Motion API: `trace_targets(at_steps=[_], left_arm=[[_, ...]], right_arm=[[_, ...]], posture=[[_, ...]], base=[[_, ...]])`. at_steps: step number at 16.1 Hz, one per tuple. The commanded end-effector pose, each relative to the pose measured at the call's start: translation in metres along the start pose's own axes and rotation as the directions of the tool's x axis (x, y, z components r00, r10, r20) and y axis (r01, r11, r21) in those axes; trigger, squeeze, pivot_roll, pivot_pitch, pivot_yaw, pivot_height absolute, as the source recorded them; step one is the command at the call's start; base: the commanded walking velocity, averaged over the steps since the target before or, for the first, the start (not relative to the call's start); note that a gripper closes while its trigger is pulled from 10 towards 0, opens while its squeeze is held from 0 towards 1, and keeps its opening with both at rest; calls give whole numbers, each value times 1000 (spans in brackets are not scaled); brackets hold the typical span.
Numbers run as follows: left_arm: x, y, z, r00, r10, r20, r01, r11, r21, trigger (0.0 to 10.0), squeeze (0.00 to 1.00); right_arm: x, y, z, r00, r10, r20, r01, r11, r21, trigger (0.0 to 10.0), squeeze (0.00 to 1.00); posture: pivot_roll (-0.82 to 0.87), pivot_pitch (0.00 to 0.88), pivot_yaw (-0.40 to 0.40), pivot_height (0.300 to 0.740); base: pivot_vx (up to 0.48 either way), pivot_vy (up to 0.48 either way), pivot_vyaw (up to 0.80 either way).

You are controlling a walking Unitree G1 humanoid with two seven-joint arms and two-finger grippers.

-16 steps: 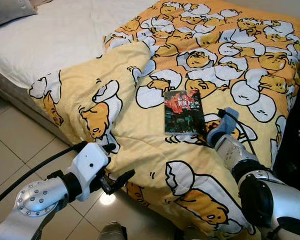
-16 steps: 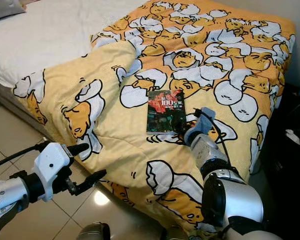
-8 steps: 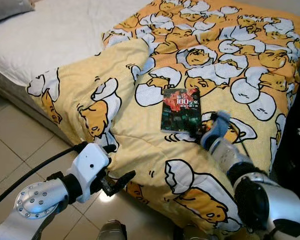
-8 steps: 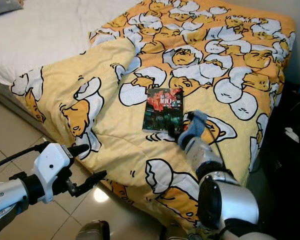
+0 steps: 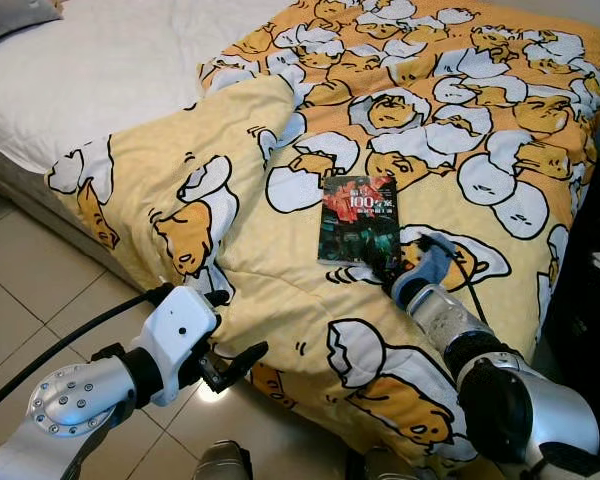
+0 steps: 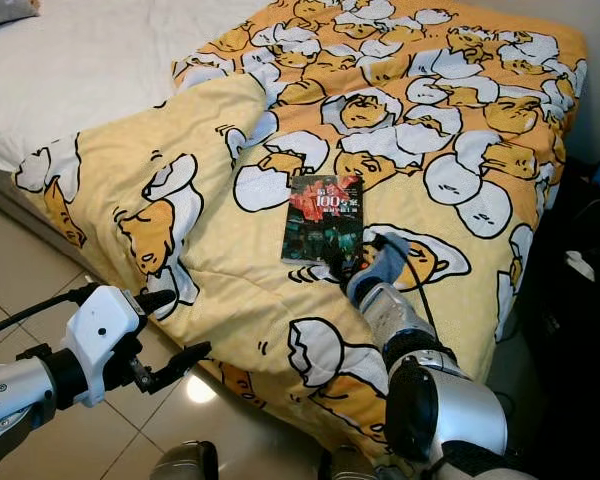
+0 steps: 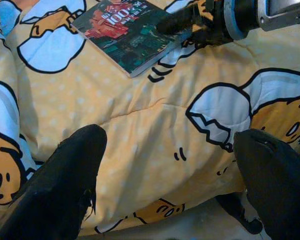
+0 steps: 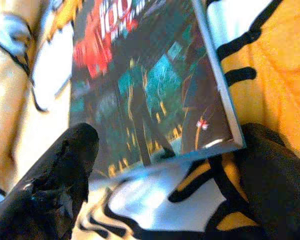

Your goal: Clean up the room

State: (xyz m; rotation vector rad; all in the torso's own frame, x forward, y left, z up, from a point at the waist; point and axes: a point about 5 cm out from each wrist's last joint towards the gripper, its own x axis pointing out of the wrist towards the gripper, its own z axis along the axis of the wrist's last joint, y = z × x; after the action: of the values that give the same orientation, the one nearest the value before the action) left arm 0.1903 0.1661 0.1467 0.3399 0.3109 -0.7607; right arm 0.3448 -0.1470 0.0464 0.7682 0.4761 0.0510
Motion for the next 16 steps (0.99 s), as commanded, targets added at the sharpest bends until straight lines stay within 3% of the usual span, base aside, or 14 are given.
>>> trace_targets(at_steps=[1,2,3,16], left_arm=[[-2,0,5,1000,10,12,-10,1000,14,10000,482],[-2,1,5,1000,11,13,-11,1000,13,10000,482],[-2,1,5,1000,13,13,-13,1000,12,10000,482],[-1,2,4,1000,11,9,-12,1000,16,10000,482]], right_arm=[[3,10,4,998,52,21,-53,995,81,4275,0],[3,13,7,997,71,35,-75,992,101,2980,0],[4,16,10,993,105,52,-111,984,137,196,0],[4,16,1,994,110,8,-110,983,148,0,0]], posture=[[239,164,8,740],[239,164,8,740],[240,166,8,740],[244,161,12,740]], base=[[0,0,0],[0,0,0],[0,0,0],[0,0,0]])
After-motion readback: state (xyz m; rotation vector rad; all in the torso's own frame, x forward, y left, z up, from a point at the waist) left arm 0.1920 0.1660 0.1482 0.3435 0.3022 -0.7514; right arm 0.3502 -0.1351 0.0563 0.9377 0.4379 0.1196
